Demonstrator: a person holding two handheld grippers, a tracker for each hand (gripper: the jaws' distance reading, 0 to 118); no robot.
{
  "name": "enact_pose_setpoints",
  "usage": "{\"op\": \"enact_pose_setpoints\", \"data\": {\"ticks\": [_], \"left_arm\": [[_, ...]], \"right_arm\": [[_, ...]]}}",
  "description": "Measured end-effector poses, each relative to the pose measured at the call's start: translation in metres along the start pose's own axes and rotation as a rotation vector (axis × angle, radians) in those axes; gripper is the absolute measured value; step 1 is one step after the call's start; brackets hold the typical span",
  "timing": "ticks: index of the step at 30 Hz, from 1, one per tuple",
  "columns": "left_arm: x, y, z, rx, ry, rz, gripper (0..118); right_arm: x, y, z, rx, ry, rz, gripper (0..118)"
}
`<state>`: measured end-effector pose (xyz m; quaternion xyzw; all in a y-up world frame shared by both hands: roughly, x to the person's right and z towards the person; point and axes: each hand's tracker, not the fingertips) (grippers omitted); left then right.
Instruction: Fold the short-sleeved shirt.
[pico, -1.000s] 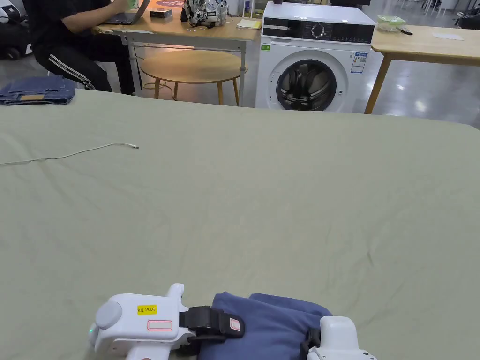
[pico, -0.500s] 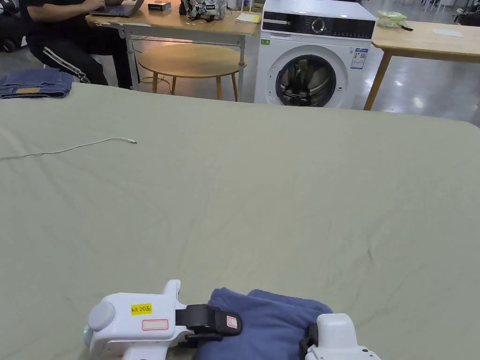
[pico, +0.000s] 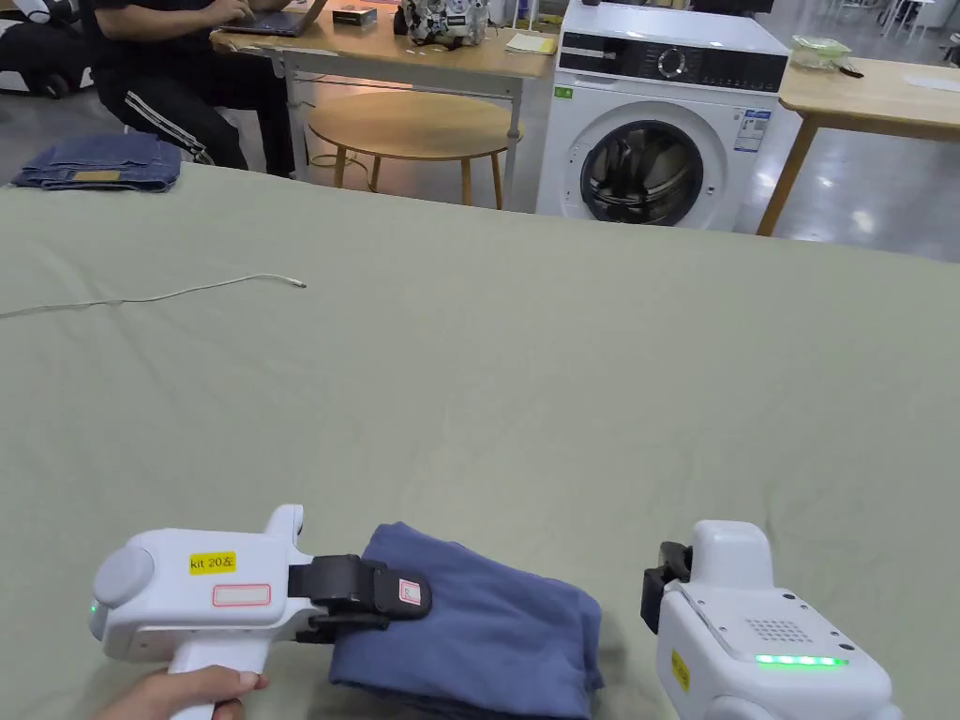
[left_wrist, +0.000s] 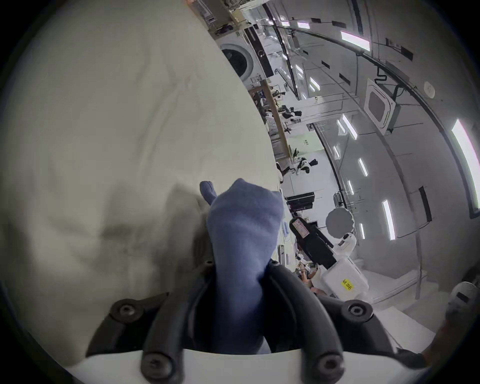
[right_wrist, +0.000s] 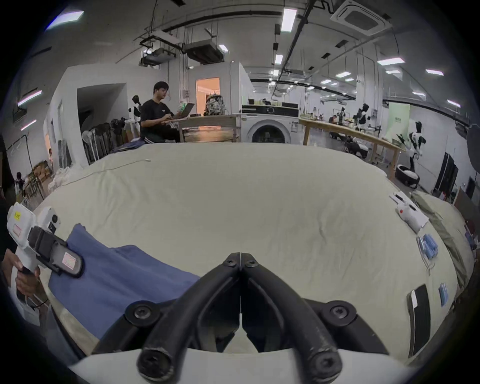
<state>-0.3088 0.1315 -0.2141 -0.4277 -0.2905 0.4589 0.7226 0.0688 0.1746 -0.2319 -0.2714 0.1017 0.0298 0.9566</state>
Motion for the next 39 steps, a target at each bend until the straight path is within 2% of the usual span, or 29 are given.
{"op": "enact_pose_setpoints", "data": {"ticks": [4,11,19,27,33,39], "left_arm": [[0.009,0.016,0.033,0.04,0.054,-0.037,16],[0.015,0.049,0.121,0.109,0.182,-0.112,16],[-0.022,0.084,0.244,0.196,0.334,-0.027,16],[-0.048,0.109,0.335,0.255,0.502,0.087,16],[-0.038,0.115,0.376,0.314,0.629,0.133,16],[-0.055,0.125,0.403,0.308,0.752,0.172,16]], "right_arm": [[-0.026,0.008,-0.01,0.025,0.003,0.013,0],[-0.046,0.02,-0.007,0.127,0.008,0.012,0],[-0.043,0.031,0.008,0.314,-0.031,0.01,0],[-0.038,0.04,0.001,0.296,-0.046,0.015,0],[-0.042,0.037,-0.005,0.268,-0.054,0.028,0],[-0.053,0.035,-0.013,0.233,-0.036,0.049,0]]}}
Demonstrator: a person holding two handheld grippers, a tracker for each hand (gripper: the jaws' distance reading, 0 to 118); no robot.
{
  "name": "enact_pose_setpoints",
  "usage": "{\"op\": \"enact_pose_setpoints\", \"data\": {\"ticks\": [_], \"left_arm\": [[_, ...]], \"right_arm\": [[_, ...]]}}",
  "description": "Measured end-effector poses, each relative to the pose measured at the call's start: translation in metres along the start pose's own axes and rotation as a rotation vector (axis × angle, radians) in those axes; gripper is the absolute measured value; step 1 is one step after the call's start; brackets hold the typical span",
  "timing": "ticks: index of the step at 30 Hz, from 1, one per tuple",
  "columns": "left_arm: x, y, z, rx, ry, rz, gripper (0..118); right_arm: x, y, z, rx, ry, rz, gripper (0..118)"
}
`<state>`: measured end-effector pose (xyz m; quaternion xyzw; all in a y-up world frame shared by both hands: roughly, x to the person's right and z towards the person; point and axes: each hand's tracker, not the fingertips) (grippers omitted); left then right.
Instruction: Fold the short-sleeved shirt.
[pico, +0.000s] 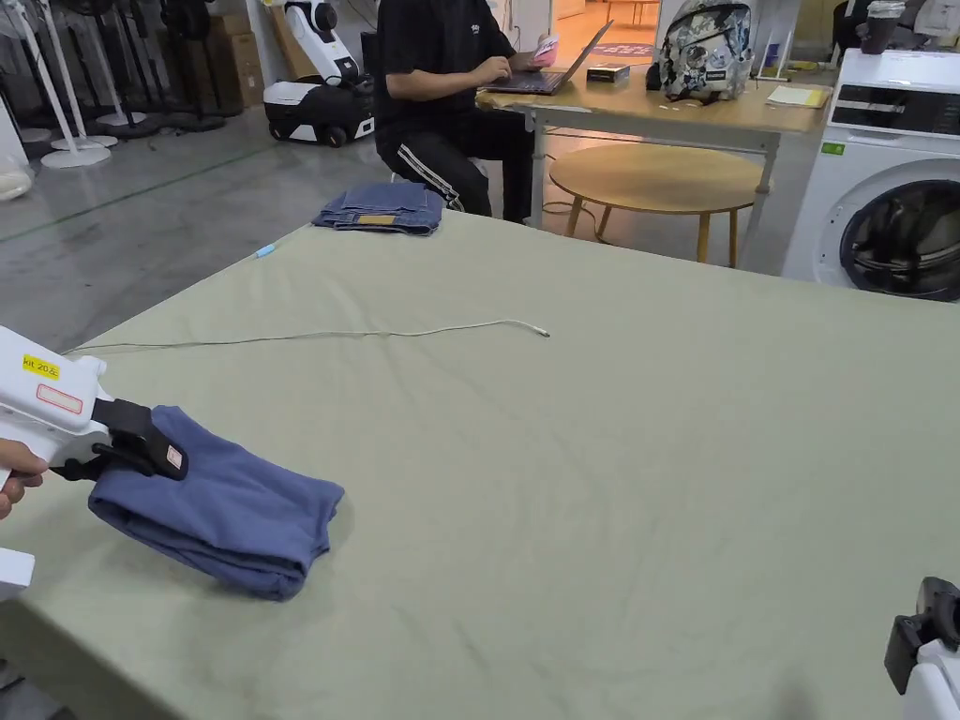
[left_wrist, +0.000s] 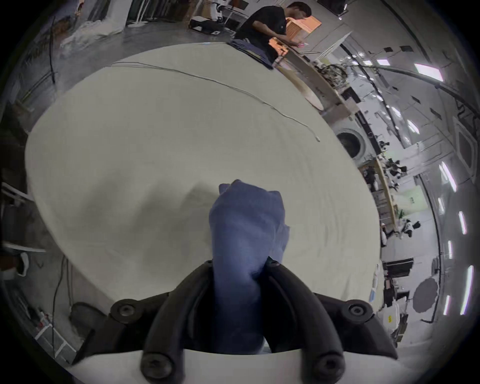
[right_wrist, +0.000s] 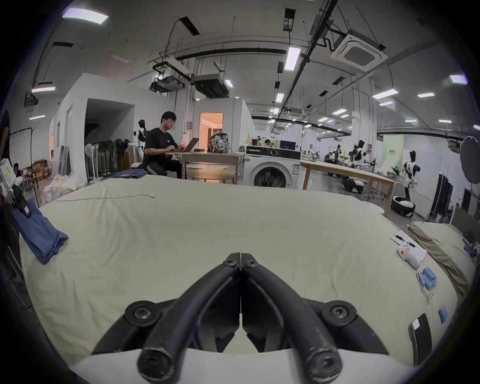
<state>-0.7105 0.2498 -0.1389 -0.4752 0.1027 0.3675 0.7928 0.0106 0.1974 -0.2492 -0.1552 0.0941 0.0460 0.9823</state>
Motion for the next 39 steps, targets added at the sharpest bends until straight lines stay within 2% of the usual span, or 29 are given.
{"op": "enact_pose_setpoints", "data": {"ticks": [2,6,9,13,17,20,24,28,32,36,38,39], "left_arm": [[0.002,-0.004,-0.002,0.006,0.042,-0.002,21],[0.011,-0.003,0.0,0.055,0.171,-0.083,60],[0.031,-0.012,0.01,0.093,0.317,-0.147,64],[0.05,-0.015,0.013,0.19,0.428,-0.241,64],[0.079,-0.032,0.005,0.26,0.307,-0.286,64],[0.114,-0.055,-0.011,0.307,0.181,-0.371,64],[0.144,-0.071,-0.043,0.35,0.052,-0.489,59],[0.207,-0.115,-0.074,0.433,0.03,-0.592,51],[0.267,-0.168,-0.107,0.487,0.02,-0.713,32],[0.308,-0.208,-0.133,0.497,-0.095,-0.682,17],[0.327,-0.23,-0.14,0.565,-0.11,-0.675,14],[0.334,-0.237,-0.142,0.594,-0.111,-0.681,8]], "right_arm": [[-0.003,-0.002,-0.002,-0.013,0.006,0.004,0],[-0.005,-0.004,-0.003,-0.03,0.014,0.007,0],[-0.005,-0.004,-0.003,-0.034,0.019,0.009,0],[-0.003,-0.003,-0.003,-0.033,0.018,0.006,0],[0.0,-0.003,-0.003,-0.029,0.016,0.001,0],[0.006,-0.002,-0.004,-0.03,0.01,-0.007,0],[0.015,-0.001,-0.002,-0.026,-0.004,-0.016,0],[0.026,0.002,0.001,-0.024,-0.024,-0.026,0],[0.039,0.006,0.004,-0.015,-0.049,-0.045,0],[0.052,0.011,0.006,0.0,-0.075,-0.059,0],[0.057,0.013,0.007,0.009,-0.085,-0.066,0],[0.06,0.014,0.008,0.014,-0.09,-0.072,0]]}}
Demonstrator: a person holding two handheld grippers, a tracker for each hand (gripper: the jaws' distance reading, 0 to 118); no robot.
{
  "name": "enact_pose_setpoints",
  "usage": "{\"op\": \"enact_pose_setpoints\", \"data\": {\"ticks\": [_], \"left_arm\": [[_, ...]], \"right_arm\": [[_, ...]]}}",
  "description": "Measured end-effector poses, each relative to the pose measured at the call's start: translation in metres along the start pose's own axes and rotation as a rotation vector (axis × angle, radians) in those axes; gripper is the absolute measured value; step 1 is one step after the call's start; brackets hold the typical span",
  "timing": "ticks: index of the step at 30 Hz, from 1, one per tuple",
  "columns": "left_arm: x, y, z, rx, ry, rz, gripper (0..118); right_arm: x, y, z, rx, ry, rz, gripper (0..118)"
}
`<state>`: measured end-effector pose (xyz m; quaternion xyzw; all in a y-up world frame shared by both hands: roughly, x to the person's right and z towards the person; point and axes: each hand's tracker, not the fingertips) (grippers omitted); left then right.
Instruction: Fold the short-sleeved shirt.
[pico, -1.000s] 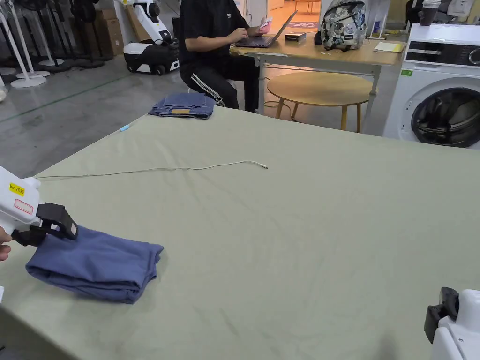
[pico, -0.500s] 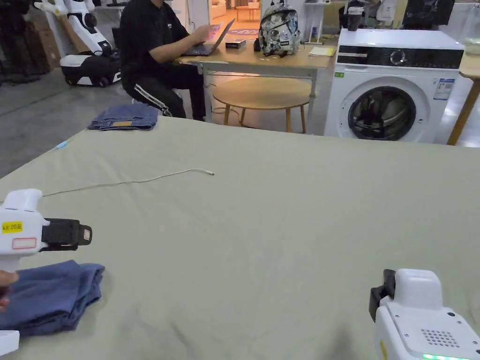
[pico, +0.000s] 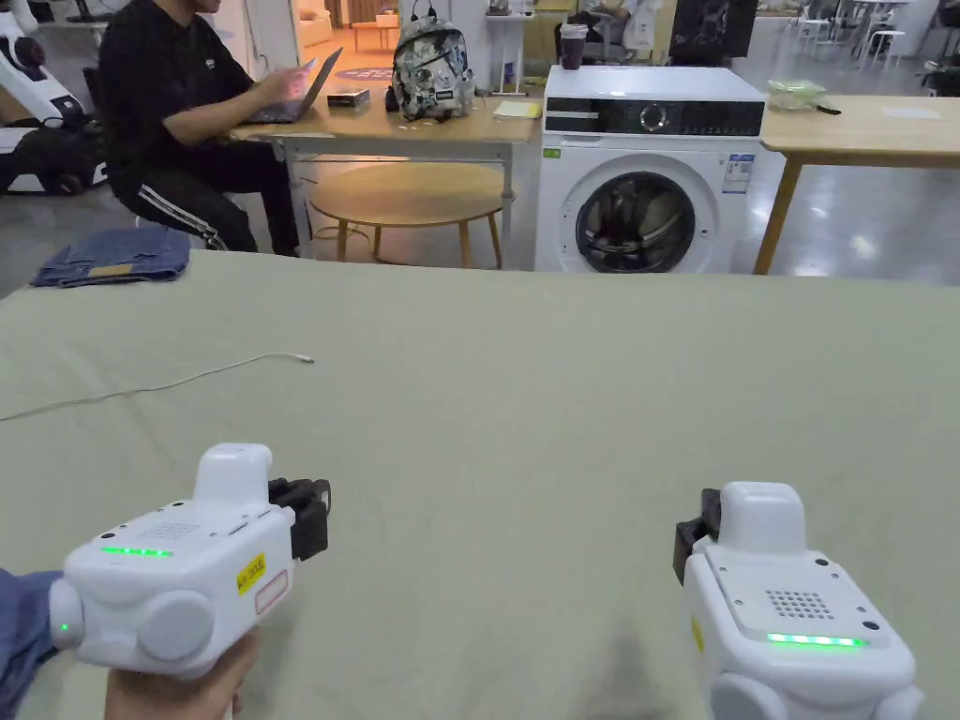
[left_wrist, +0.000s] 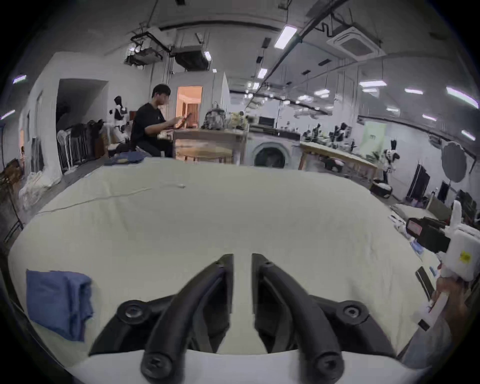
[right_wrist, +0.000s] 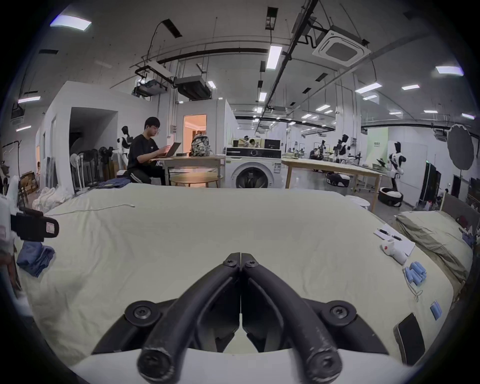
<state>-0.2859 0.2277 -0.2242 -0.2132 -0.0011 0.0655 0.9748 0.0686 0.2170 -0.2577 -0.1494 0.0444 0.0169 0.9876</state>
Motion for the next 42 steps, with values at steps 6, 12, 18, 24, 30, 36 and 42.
{"op": "enact_pose_setpoints", "data": {"ticks": [6,12,18,24,30,36,42], "left_arm": [[0.039,-0.006,0.001,0.14,0.094,-0.022,0],[0.054,-0.006,0.015,0.26,0.135,0.031,0],[0.06,-0.004,0.015,0.272,0.155,-0.009,0],[0.068,-0.005,0.011,0.264,0.169,-0.053,0],[0.068,-0.004,0.011,0.27,0.157,-0.059,0],[0.069,-0.001,0.013,0.305,0.178,-0.074,0],[0.065,-0.001,0.014,0.318,0.192,-0.058,60]], "right_arm": [[0.012,0.008,0.003,0.03,-0.019,-0.023,0],[0.019,0.013,0.002,0.049,-0.03,-0.034,0],[0.023,0.014,0.006,0.082,-0.039,-0.051,0],[0.02,0.013,0.007,0.086,-0.025,-0.033,0],[0.018,0.014,0.007,0.092,-0.028,-0.025,0],[0.014,0.015,0.006,0.098,-0.033,-0.017,1],[0.011,0.013,0.007,0.124,-0.048,-0.018,85]]}}
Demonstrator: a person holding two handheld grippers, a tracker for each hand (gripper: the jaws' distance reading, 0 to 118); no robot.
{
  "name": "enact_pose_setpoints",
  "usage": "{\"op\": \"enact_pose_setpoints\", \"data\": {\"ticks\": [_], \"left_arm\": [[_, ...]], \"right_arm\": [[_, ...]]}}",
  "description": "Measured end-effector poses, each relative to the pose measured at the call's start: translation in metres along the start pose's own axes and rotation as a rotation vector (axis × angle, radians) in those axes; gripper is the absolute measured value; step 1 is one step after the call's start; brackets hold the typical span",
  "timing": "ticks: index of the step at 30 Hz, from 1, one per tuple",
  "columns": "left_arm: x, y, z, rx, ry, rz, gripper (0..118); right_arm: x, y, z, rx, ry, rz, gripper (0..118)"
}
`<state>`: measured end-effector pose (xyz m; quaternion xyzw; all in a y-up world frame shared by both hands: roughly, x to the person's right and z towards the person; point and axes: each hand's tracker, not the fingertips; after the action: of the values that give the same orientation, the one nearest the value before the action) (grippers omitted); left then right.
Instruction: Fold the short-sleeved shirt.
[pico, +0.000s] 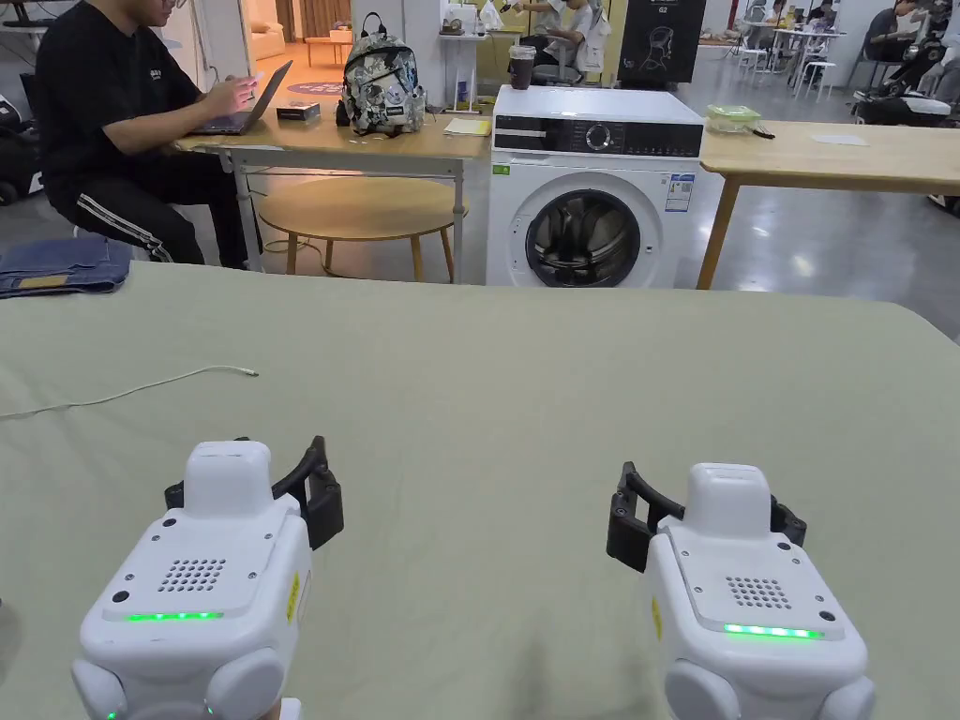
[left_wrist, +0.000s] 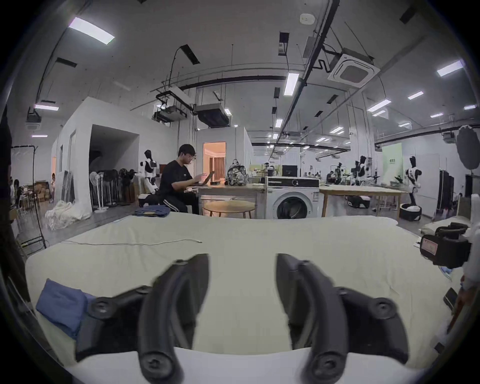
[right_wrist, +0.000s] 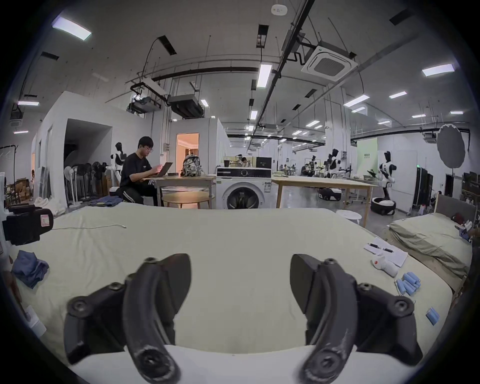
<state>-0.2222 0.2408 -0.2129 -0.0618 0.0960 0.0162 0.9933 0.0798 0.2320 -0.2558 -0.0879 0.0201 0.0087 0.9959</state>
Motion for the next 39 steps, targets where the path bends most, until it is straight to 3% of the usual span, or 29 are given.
{"op": "enact_pose_setpoints", "data": {"ticks": [3,10,15,20,23,26,33,39], "left_arm": [[-0.003,0.0,0.001,0.006,0.004,0.013,62],[-0.011,0.002,0.002,0.02,-0.009,0.038,62],[-0.011,0.002,-0.003,0.006,0.009,-0.003,62],[-0.018,0.003,-0.006,0.004,-0.044,0.056,62],[-0.023,0.003,-0.007,0.007,-0.05,0.092,74],[-0.025,0.003,-0.007,0.026,-0.049,0.094,77],[-0.021,0.004,-0.009,0.044,0.004,0.001,81],[-0.024,0.01,-0.009,0.021,-0.036,0.043,81]], "right_arm": [[-0.001,0.0,-0.001,0.006,-0.008,0.008,92],[-0.002,0.0,-0.002,0.037,-0.028,0.03,92],[0.003,0.0,-0.002,0.027,0.039,0.0,92],[0.005,0.002,-0.002,0.025,0.089,-0.027,92],[0.002,0.003,-0.004,0.03,0.072,0.008,92],[0.001,0.004,-0.004,0.037,0.072,0.007,93],[0.001,0.017,-0.007,0.002,0.09,-0.084,96],[0.003,0.025,-0.009,-0.025,0.082,-0.181,96]]}}
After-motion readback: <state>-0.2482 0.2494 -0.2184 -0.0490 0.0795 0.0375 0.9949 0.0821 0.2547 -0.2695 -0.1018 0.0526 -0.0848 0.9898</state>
